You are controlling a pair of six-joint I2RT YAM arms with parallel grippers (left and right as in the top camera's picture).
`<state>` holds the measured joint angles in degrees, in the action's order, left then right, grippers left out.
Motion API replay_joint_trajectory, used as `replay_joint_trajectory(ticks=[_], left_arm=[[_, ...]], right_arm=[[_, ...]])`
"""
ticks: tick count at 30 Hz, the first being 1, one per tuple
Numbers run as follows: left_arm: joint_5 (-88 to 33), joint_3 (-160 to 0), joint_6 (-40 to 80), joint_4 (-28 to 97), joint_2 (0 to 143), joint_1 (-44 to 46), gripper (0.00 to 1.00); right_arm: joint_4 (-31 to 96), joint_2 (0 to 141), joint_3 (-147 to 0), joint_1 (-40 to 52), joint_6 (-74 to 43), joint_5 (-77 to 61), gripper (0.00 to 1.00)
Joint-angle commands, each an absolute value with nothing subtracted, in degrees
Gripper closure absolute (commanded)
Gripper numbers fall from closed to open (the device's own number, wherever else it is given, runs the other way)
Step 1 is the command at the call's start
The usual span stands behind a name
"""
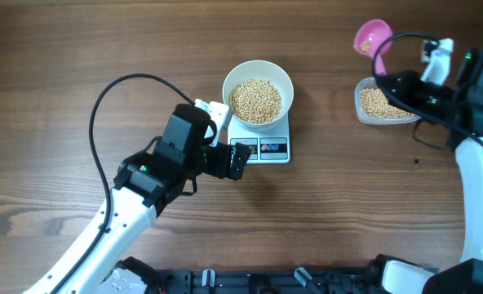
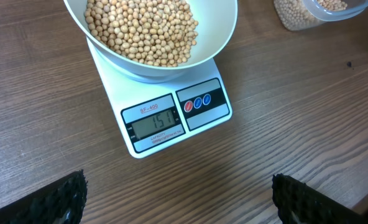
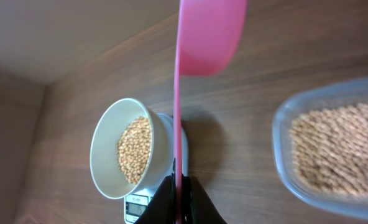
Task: Scoop item into bowl and weigh 150g on scale
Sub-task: 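Move the pink scoop right back over the soybean tub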
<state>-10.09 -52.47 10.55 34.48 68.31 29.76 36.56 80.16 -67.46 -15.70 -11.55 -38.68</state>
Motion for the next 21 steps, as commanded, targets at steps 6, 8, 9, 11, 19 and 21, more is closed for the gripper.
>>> replay_joint_trajectory(ticks=[6, 8, 9, 11, 19, 21], left_arm=[[-9.5, -52.4, 9.5, 34.3, 68.4, 30.0, 0.0], [-9.5, -52.4, 9.5, 34.3, 68.4, 30.0, 0.0], [-9.5, -52.4, 9.5, 34.3, 68.4, 30.0, 0.0], [-9.5, -52.4, 9.5, 34.3, 68.4, 30.0, 0.0], [-9.5, -52.4, 9.5, 34.3, 68.4, 30.0, 0.0], [-9.5, -52.4, 9.5, 34.3, 68.4, 30.0, 0.0]], right_arm=[[37.8, 79.3, -67.2, -17.6, -9.9, -37.3, 0.96], [38.9, 79.3, -67.2, -17.6, -9.8, -29.4, 0.96], [39.5, 79.3, -67.2, -17.6, -9.8, -27.2, 0.96], [40.8, 79.3, -67.2, -17.6, -7.1, -26.5, 0.96], [45.7, 79.3, -67.2, -17.6, -4.8, -14.7, 0.96], [47.3, 79.3, -67.2, -17.6, -1.4, -14.5, 0.96]])
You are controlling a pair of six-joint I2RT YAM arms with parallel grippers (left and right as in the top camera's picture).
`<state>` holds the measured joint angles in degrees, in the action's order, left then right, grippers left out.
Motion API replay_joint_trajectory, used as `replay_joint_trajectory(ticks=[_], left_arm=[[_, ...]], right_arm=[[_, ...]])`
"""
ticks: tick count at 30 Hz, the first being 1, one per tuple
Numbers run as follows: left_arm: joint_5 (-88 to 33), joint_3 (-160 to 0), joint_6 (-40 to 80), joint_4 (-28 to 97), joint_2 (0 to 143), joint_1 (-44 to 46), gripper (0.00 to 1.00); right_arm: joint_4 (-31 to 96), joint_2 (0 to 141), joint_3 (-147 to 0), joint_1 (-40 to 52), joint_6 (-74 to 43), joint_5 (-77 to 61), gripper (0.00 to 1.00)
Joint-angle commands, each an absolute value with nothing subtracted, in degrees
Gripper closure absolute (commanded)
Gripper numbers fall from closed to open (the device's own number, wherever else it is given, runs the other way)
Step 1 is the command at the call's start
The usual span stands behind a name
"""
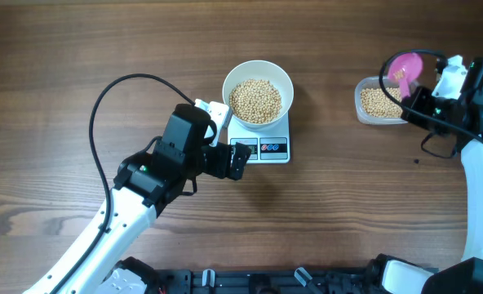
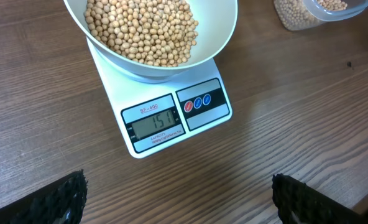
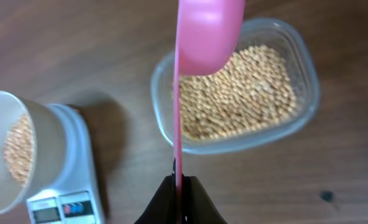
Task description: Scoop item into bowl and weigh 150g on scale
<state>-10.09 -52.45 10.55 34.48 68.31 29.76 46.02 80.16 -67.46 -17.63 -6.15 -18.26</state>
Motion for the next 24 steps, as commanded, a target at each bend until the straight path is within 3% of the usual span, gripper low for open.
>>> replay_joint_trajectory(ticks=[1, 12, 24], left_arm=[[-9.5, -52.4, 9.5, 34.3, 68.4, 30.0, 0.0], [-9.5, -52.4, 9.5, 34.3, 68.4, 30.0, 0.0], [-9.5, -52.4, 9.5, 34.3, 68.4, 30.0, 0.0]], right_arm=[[48.0, 79.3, -67.2, -17.6, 0.3, -14.0, 0.96], [49.2, 79.3, -67.2, -13.8, 13.5, 2.2, 0.96], [50.4, 82.5, -67.0, -11.7, 16.5, 8.0, 0.96]])
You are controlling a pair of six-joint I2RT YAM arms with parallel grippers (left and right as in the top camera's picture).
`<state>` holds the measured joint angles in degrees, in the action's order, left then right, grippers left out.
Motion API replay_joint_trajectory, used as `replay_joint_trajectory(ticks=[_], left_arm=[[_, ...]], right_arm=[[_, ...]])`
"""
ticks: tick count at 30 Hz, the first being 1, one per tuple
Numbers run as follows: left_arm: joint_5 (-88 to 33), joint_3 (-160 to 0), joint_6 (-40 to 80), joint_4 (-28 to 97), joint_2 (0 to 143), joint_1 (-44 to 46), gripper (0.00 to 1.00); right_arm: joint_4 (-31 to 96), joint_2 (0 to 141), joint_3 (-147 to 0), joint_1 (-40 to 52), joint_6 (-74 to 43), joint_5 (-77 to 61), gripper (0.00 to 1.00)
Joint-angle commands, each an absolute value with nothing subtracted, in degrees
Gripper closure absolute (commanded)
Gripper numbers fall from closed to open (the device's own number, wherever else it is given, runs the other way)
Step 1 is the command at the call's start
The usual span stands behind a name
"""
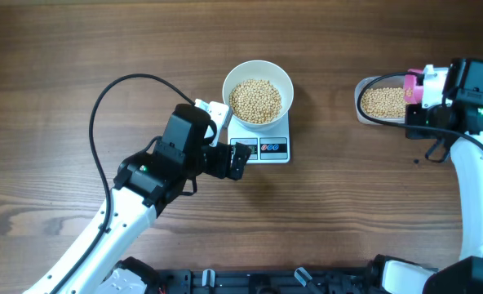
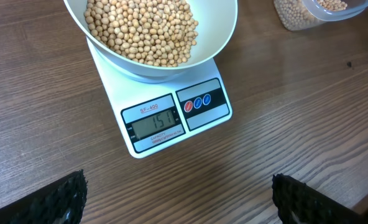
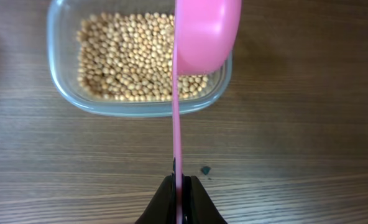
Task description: Scoop item into bowl and weigh 150g on scale
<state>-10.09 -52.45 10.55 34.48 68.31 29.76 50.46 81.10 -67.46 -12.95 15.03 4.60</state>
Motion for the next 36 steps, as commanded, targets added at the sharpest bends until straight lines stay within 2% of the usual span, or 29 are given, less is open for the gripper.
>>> replay_joint_trajectory(ticks=[1, 9, 22, 28, 36], left_arm=[[-9.5, -52.4, 9.5, 34.3, 68.4, 30.0, 0.0], [-9.5, -52.4, 9.5, 34.3, 68.4, 30.0, 0.0], [-9.5, -52.4, 9.5, 34.3, 68.4, 30.0, 0.0], [-9.5, -52.4, 9.5, 34.3, 68.4, 30.0, 0.0], [-9.5, -52.4, 9.5, 34.3, 68.4, 30.0, 0.0]], right_arm=[[50.4, 82.7, -67.0, -11.0, 16.6, 8.4, 0.96], [50.2, 83.2, -67.0, -6.3, 18.6, 13.6, 0.96], [50.4, 83.2, -67.0, -6.2, 19.3, 16.1, 0.96], [52.4, 83.2, -67.0, -6.2, 17.1, -2.2, 0.96], [51.5, 79.3, -67.9, -6.2, 12.0, -5.5, 0.96]])
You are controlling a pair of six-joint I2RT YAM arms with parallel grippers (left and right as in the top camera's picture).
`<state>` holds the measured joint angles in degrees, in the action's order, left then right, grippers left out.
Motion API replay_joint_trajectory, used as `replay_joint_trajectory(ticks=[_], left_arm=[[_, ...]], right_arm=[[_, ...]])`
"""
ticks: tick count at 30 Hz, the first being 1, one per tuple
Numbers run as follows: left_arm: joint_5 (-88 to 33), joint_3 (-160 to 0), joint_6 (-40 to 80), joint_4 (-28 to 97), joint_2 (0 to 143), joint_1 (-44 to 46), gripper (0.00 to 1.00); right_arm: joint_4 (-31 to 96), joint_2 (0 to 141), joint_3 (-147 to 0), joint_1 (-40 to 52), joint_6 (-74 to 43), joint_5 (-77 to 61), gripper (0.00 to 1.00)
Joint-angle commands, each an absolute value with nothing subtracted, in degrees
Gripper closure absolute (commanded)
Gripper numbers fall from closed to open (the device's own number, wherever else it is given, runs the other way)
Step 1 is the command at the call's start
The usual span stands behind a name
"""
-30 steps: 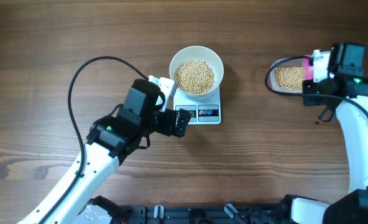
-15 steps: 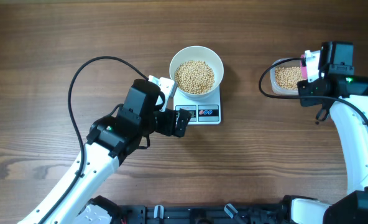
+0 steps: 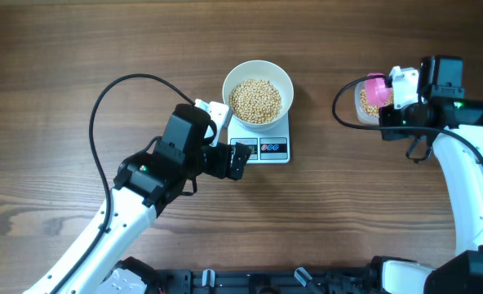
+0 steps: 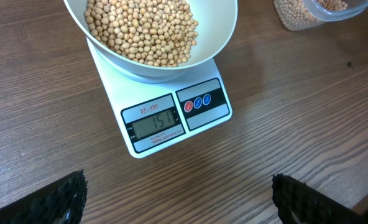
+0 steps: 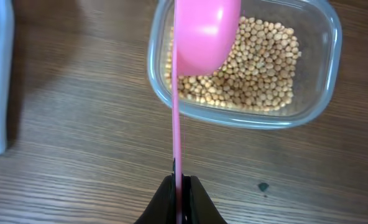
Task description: Scoop item into bowl and weigh 150g on scale
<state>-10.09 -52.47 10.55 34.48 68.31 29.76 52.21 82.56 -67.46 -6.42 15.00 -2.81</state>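
A white bowl point(image 3: 259, 95) full of beige beans sits on the white scale point(image 3: 264, 145); in the left wrist view the scale's display point(image 4: 155, 127) reads 151. My left gripper point(image 4: 178, 199) stands open over bare wood just in front of the scale. My right gripper point(image 5: 179, 186) is shut on the handle of the pink scoop point(image 5: 204, 34), whose cup hangs over the left part of the clear bean container point(image 5: 249, 68). The scoop's cup point(image 3: 376, 88) shows edge-on in the overhead view.
The clear container point(image 3: 370, 100) of beans stands at the right of the table, about a hand's width from the scale. A black cable point(image 3: 115, 106) loops over the table at the left. A small dark speck point(image 5: 263, 186) lies in front of the container.
My right gripper has shifted left with the pink scoop, so the cup now hangs over the container's left part. The left arm, bowl and scale reading are unchanged.
The scoop was first held high behind the container, with the bowl on the scale reading 151. Then my right gripper held it over the container, then turned edge-on at its right side, and now over its left part. The left arm stayed still throughout.
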Motion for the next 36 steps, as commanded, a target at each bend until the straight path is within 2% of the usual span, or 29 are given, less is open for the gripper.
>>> replay_joint_trajectory(ticks=[1, 4, 8, 11, 23, 30, 36], left_arm=[[-9.5, -52.4, 9.5, 34.3, 68.4, 30.0, 0.0], [-9.5, -52.4, 9.5, 34.3, 68.4, 30.0, 0.0], [-9.5, -52.4, 9.5, 34.3, 68.4, 30.0, 0.0], [-9.5, -52.4, 9.5, 34.3, 68.4, 30.0, 0.0], [-9.5, -52.4, 9.5, 34.3, 68.4, 30.0, 0.0], [-9.5, -52.4, 9.5, 34.3, 68.4, 30.0, 0.0], [-9.5, -52.4, 9.5, 34.3, 68.4, 30.0, 0.0]], right_arm=[[51.3, 78.7, -68.1, -6.2, 11.5, -5.6, 0.96], [47.9, 75.3, -68.4, -6.2, 10.6, -13.2, 0.96], [36.4, 74.6, -68.3, -6.2, 3.4, -38.7, 0.96], [28.1, 76.0, -68.2, -6.2, -5.0, -45.7, 0.96], [18.2, 81.6, -68.2, -6.2, -6.2, -43.1, 0.96], [16.8, 81.6, -68.2, -6.2, -6.2, -42.9, 0.96], [16.7, 81.6, -68.2, -6.2, -6.2, -34.7, 0.96]])
